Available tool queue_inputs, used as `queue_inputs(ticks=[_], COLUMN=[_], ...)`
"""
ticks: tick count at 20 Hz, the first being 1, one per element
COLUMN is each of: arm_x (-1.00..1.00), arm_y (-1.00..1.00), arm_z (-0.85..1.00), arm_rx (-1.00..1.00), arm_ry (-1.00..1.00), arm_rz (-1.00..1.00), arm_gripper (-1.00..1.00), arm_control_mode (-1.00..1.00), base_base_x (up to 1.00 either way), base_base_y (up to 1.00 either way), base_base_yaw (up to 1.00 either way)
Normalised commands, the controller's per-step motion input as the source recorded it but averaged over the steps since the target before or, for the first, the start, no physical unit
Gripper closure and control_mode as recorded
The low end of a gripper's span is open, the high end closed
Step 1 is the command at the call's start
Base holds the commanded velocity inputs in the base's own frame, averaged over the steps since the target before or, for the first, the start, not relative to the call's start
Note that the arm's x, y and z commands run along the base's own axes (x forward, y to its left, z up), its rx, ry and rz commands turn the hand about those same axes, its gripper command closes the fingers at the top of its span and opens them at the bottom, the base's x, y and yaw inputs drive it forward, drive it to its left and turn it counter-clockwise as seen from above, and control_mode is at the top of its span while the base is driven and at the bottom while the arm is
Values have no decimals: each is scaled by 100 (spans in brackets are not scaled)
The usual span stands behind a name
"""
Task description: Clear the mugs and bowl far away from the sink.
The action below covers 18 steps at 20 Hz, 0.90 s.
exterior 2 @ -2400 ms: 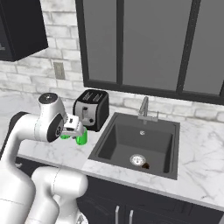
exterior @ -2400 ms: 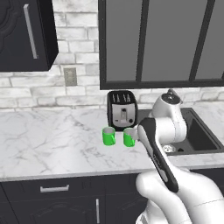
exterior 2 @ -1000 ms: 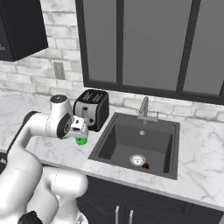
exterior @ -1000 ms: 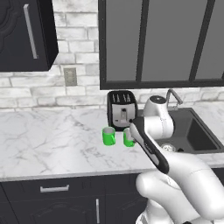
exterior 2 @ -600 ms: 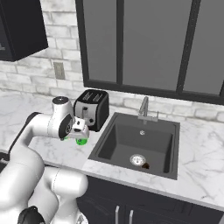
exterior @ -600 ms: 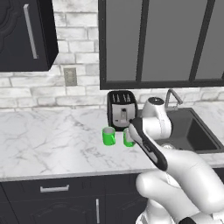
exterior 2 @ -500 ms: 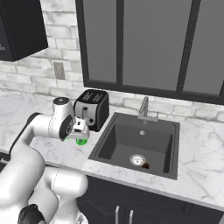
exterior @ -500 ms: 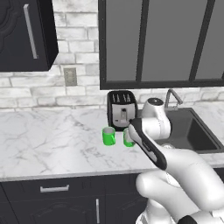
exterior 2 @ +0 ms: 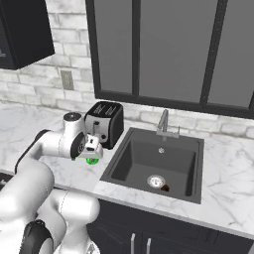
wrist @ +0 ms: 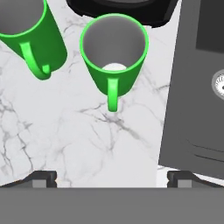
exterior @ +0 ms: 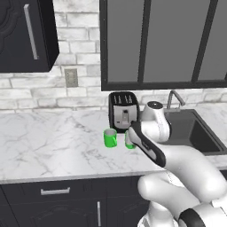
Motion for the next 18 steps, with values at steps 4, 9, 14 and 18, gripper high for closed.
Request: queue_inputs(ticks=[4, 9, 14, 18], arm_x=[23, 28, 30, 25], arm_y=[2, 1, 0, 0], arm_z=[-16, -20, -16, -8], arm_rx=[0, 0, 0, 0], arm_ry=[0, 4, 3, 0], arm_rz=[2, 2, 1, 1], arm_gripper=[-100, -100, -100, -100], arm_control_mode=[-100, -100, -100, -100], base_base_x=[0, 0, 0, 0], base_base_y=[0, 0, 0, 0], base_base_yaw=[0, 0, 0, 0])
